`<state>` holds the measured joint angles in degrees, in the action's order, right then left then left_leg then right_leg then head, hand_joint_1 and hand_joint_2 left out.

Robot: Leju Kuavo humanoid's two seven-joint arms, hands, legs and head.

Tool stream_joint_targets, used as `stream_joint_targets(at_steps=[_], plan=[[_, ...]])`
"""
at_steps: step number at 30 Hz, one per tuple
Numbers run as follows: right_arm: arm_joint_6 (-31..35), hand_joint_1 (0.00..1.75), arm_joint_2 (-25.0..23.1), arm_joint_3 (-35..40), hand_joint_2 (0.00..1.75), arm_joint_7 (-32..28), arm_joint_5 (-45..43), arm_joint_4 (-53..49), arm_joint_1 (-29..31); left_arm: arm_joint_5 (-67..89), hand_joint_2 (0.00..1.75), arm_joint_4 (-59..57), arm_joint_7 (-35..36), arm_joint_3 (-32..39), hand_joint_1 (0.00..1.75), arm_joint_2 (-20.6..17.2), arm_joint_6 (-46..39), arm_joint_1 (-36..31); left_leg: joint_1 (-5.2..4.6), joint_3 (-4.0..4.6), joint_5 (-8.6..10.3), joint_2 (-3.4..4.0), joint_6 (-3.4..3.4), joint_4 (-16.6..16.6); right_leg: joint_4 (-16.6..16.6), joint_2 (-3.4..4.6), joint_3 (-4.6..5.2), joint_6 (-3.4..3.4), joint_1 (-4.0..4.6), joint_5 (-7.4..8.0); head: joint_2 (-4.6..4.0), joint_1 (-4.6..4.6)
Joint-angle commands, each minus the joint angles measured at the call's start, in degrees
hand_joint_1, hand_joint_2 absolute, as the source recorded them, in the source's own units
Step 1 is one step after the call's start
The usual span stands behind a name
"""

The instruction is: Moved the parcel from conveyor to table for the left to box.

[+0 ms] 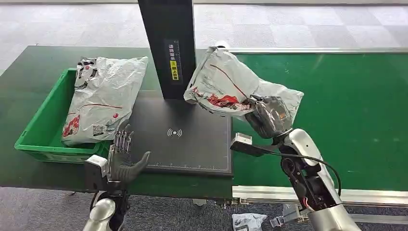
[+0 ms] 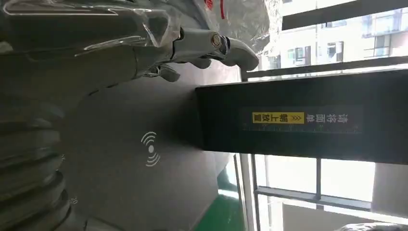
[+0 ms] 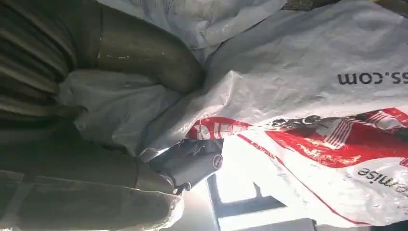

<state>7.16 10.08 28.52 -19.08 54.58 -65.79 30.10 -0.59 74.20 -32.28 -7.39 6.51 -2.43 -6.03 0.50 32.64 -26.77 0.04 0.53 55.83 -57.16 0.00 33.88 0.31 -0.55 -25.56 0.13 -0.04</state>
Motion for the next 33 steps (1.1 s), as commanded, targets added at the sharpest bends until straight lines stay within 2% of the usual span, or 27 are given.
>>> stream_joint_targets(at_steps=[1,6,11,18,21,27,33], plan=[[-5.6,1.75,-0.3,11.2,1.75,1.5,1.6,23.1,9.1,-0.2,1.75,-6.4,0.1,-2.2,0.00,-0.1,0.5,-3.6,0.00,-0.13,0.00,0.05,-0.02,0.0,0.1,0.04,-0.12,0.00,0.01,0.02,0.00,0.00],[-5.1,1.75,-5.3,17.3,1.75,1.7,2.2,33.2,13.4,-0.6,1.75,-5.4,1.2,-2.8,0.00,-0.3,0.0,-3.8,0.02,-0.23,0.00,0.21,0.00,-0.1,0.1,0.21,-0.19,-0.02,0.02,0.08,0.00,0.02],[-5.0,1.75,-9.2,20.5,1.75,0.1,1.3,38.2,13.3,-1.0,1.75,-5.4,1.5,-3.1,0.00,-0.3,-0.2,-3.8,0.02,-0.25,-0.04,0.20,0.02,-0.1,0.1,0.19,-0.17,-0.05,0.03,0.03,0.00,0.02],[-1.7,1.75,-11.5,21.5,1.75,1.7,1.5,40.8,10.6,-1.1,1.75,-5.6,1.5,-3.5,0.00,0.0,-0.2,-3.4,0.06,-0.20,-0.02,0.02,-0.02,-0.1,0.1,0.03,-0.19,-0.02,0.07,-0.01,0.00,0.02],[2.3,1.75,-11.7,21.7,1.75,-1.9,1.5,40.1,10.8,-1.1,1.75,-5.5,1.4,-3.4,0.00,-0.2,-0.2,-3.8,0.05,-0.15,0.00,0.02,-0.01,-0.1,0.1,0.03,-0.13,-0.02,0.06,0.00,0.00,0.02],[3.0,1.75,-11.9,22.4,1.75,-3.9,1.8,39.7,10.9,-1.4,1.75,-6.2,1.3,-3.6,0.00,-0.2,0.3,-4.5,0.05,-0.20,0.00,-0.01,0.01,-0.1,0.1,-0.03,-0.17,-0.06,0.07,-0.02,0.00,0.02],[2.3,1.75,-14.6,24.0,1.75,-4.3,2.7,42.4,10.7,-1.8,1.75,-9.9,0.9,-4.6,0.00,0.3,0.9,-7.6,0.05,-0.15,0.00,-0.03,0.00,0.0,0.0,-0.04,-0.13,-0.02,0.06,-0.02,0.00,0.02]])
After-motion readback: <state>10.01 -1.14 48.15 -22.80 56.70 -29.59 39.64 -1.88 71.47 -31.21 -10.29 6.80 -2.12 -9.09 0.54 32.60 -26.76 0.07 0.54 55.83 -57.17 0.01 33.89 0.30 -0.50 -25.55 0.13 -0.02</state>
